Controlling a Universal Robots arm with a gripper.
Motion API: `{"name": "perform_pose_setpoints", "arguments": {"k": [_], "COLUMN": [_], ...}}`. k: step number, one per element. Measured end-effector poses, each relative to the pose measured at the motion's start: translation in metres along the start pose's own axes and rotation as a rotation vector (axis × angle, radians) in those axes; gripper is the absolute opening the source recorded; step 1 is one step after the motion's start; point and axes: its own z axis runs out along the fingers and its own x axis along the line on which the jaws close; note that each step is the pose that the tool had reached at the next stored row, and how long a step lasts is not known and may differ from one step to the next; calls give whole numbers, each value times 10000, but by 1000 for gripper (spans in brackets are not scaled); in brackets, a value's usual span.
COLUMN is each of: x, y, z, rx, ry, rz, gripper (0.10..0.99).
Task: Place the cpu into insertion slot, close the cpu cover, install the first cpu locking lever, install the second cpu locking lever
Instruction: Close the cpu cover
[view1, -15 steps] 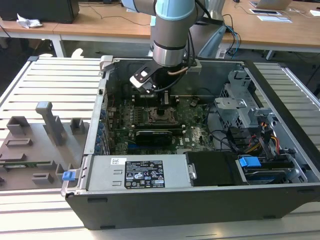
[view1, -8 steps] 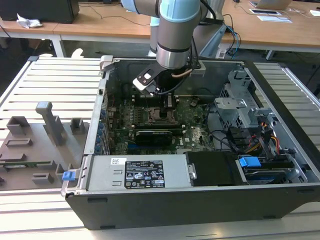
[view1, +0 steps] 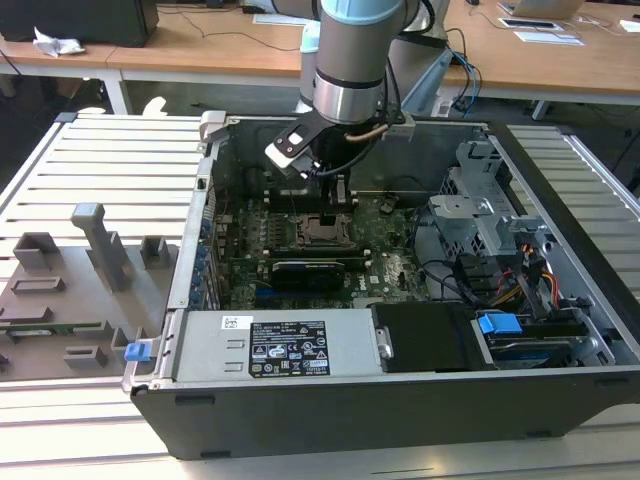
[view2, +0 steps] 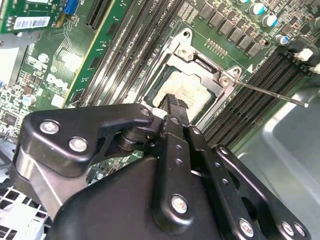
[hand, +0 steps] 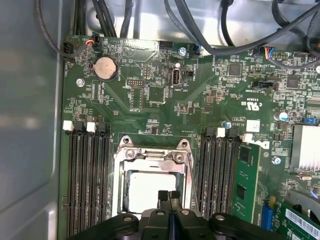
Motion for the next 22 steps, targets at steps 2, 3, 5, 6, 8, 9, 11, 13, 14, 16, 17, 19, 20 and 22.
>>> {"name": "perform_pose_setpoints", "arguments": {"k": [2,3,5,6,8,9,11,13,14,16,17,19,20,22], "x": [-1,-1,-2,-3,-3,-4,-4,-5,-6,-7,-6,-7,-6,-7], "y": [-1,-2,-4,-4,-6,-6,-8,-8,-9,-11,-11,-11,-11,-11], "z": [-30,-48,-111,-134,-170,-195,-229,-260,-288,-325,-332,-334,-334,-335], "rx": [0,1,0,0,0,0,0,0,0,0,-1,0,0,0], "ry": [1,0,0,0,0,-1,-1,0,-1,-1,2,-1,0,0], "rz": [1,1,1,1,1,1,1,1,1,1,0,1,1,1], "gripper": [106,106,106,106,106,106,106,106,106,106,106,106,106,106]}}
